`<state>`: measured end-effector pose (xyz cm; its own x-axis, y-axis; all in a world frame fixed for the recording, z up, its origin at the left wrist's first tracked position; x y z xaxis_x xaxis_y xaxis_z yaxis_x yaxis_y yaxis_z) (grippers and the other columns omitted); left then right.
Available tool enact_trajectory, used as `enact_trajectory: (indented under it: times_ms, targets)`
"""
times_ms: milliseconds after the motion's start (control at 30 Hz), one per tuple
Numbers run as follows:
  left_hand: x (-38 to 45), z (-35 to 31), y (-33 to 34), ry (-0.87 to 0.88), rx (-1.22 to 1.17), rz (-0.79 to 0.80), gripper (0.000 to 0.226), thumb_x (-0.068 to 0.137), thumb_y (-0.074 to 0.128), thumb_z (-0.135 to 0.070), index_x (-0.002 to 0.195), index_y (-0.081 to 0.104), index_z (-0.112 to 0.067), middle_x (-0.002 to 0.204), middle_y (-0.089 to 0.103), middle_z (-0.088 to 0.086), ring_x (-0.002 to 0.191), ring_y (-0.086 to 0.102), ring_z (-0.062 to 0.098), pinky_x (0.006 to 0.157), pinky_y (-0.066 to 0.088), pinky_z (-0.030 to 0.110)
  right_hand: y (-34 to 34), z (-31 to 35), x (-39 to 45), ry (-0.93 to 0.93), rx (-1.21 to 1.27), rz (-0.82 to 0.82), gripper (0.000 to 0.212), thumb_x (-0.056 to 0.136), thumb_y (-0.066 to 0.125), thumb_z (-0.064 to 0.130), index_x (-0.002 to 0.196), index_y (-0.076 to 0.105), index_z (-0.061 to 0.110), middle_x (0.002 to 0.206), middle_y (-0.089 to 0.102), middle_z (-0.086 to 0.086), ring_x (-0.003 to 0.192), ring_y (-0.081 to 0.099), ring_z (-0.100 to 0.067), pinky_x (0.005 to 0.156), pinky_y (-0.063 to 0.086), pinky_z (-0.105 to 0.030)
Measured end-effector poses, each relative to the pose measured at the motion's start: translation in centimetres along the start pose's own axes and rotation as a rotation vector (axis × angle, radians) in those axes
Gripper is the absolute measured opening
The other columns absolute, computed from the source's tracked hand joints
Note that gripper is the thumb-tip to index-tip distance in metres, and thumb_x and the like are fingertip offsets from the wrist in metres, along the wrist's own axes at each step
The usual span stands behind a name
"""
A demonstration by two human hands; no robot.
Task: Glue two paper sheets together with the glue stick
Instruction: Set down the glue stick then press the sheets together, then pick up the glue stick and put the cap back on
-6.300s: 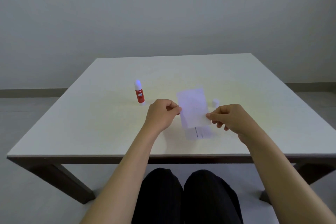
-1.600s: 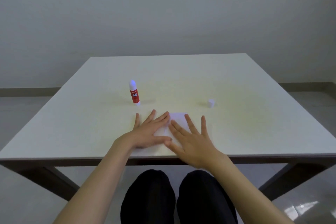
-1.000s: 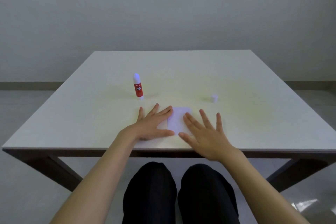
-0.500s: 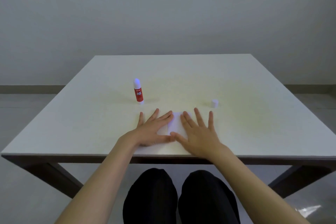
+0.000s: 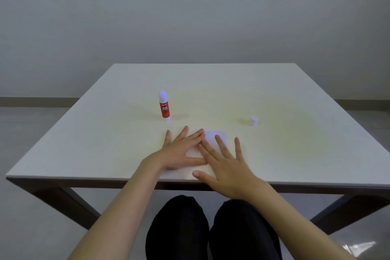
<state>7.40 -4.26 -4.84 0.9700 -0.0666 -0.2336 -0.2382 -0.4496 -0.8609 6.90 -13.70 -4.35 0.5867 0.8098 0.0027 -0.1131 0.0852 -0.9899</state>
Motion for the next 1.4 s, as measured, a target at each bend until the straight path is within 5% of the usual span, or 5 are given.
enact_trajectory:
  times_ms: [600, 867, 1067, 1233, 1400]
  targets:
    - [-0.8, 0.1, -1.0, 0.047, -0.177, -0.148, 0.078, 0.087, 0.049, -0.056, 0.148, 0.003, -0.041, 0.155, 0.0, -0.027, 0.145, -0.008, 0.002, 0.115, -0.019, 0.044, -1.4, -5.7, 0.4, 0.176, 0.026, -0.09, 0.071, 0.083, 0.001, 0.07, 0.139, -0.027, 0.035, 0.158, -0.014, 0.014, 0.146, -0.017, -0.015, 0.117, -0.012, -0.047]
    - [-3.8, 8.3, -10.1, -0.265, -0.723, -1.094, 0.076, 0.077, 0.075, -0.025, 0.141, 0.035, -0.021, 0.125, 0.043, -0.004, 0.111, 0.048, 0.012, 0.091, 0.035, 0.024, -2.6, -5.7, 0.1, 0.181, 0.144, -0.183, 0.075, 0.083, 0.0, 0.069, 0.143, -0.026, 0.032, 0.153, -0.021, 0.018, 0.144, -0.018, -0.009, 0.119, -0.007, -0.037]
    - [0.0, 10.1, -10.5, -0.383, -0.696, -0.997, 0.045, 0.083, 0.067, -0.026, 0.123, 0.057, -0.01, 0.121, 0.066, 0.009, 0.109, 0.059, 0.019, 0.091, 0.044, 0.031, -8.0, -5.3, -2.3, 0.137, 0.22, -0.662, 0.025, 0.086, 0.067, 0.016, 0.11, 0.066, 0.009, 0.114, 0.068, -0.003, 0.108, 0.064, -0.025, 0.083, 0.05, -0.029]
    - [-0.6, 8.5, -11.2, -0.323, -0.703, -1.035, 0.027, 0.082, 0.064, -0.028, 0.061, 0.06, -0.011, 0.055, 0.066, 0.003, 0.054, 0.055, 0.003, 0.056, 0.037, 0.025, -9.1, -4.3, -3.9, 0.014, 0.109, -0.834, 0.022, 0.073, 0.078, 0.005, 0.06, 0.06, 0.006, 0.058, 0.059, -0.002, 0.053, 0.057, -0.023, 0.042, 0.045, -0.028]
    - [-1.0, 3.6, -9.7, -0.114, -0.959, -0.808, 0.015, 0.079, 0.07, -0.025, 0.074, 0.073, -0.011, 0.067, 0.072, -0.025, 0.085, 0.072, 0.015, 0.081, 0.049, 0.03, -9.2, -4.5, -4.0, 0.062, 0.243, -0.855, 0.035, 0.08, 0.069, 0.031, 0.058, 0.053, 0.009, 0.054, 0.051, 0.004, 0.047, 0.046, -0.014, 0.042, 0.035, -0.022]
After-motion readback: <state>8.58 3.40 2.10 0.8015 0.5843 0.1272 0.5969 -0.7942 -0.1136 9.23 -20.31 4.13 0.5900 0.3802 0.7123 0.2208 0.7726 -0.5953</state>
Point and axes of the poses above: each hand's wrist, its own x-axis towards the middle knuckle, its own y-axis out of the palm, z = x × y, the point moved 10 cm from there along x, towards the middle knuckle
